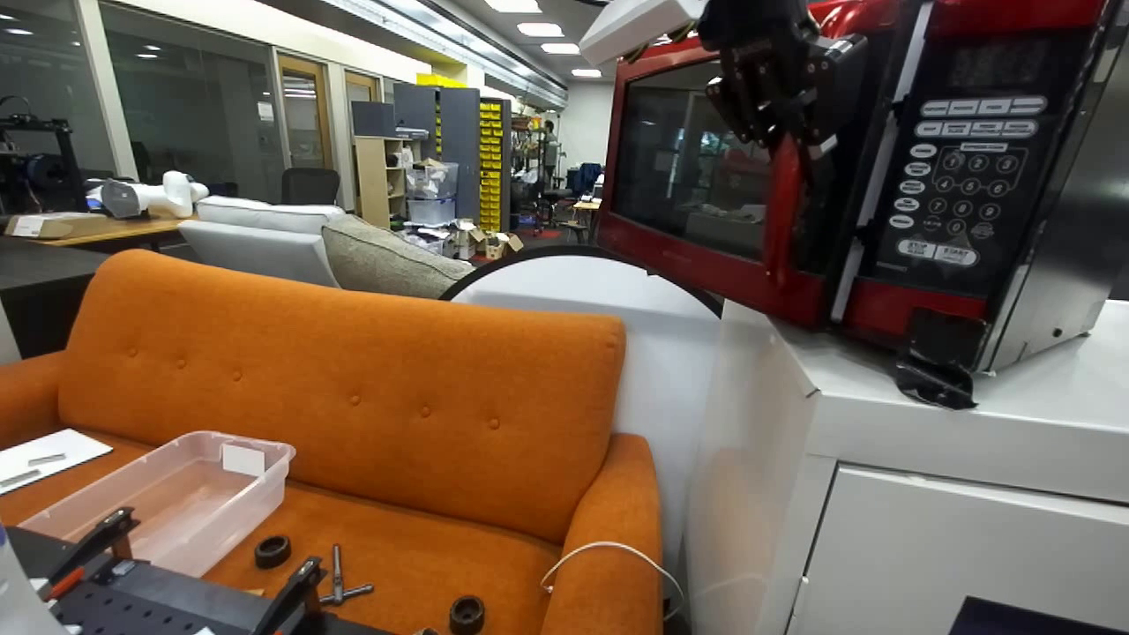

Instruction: Open the microwave door

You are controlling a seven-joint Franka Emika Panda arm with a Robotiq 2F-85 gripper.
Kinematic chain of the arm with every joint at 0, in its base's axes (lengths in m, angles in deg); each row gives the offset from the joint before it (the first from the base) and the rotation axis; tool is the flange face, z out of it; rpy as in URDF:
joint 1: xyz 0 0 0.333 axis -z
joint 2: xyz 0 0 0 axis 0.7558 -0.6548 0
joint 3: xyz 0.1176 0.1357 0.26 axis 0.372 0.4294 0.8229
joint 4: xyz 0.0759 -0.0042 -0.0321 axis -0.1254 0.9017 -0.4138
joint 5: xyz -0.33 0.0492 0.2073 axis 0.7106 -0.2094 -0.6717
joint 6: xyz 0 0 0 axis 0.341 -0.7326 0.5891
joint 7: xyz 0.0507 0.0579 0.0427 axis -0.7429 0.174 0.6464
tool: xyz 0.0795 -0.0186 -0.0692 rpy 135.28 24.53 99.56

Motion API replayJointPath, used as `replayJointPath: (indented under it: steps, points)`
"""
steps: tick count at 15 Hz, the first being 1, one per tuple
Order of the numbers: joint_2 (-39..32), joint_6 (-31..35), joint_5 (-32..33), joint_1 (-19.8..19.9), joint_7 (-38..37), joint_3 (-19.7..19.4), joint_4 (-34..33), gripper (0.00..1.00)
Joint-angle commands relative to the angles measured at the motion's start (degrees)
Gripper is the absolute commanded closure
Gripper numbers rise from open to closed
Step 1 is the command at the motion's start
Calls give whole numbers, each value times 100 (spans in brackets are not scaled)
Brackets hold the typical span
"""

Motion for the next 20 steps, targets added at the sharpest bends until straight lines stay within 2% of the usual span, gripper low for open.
replayJointPath:
  steps: [1, 10, 20]
  points:
    - [519, -468, -51, -231, 626, -15, 374, 93]
    - [876, -829, -17, -313, 743, -22, 502, 93]
    - [1538, -900, 95, -354, 821, 8, 1046, 93]
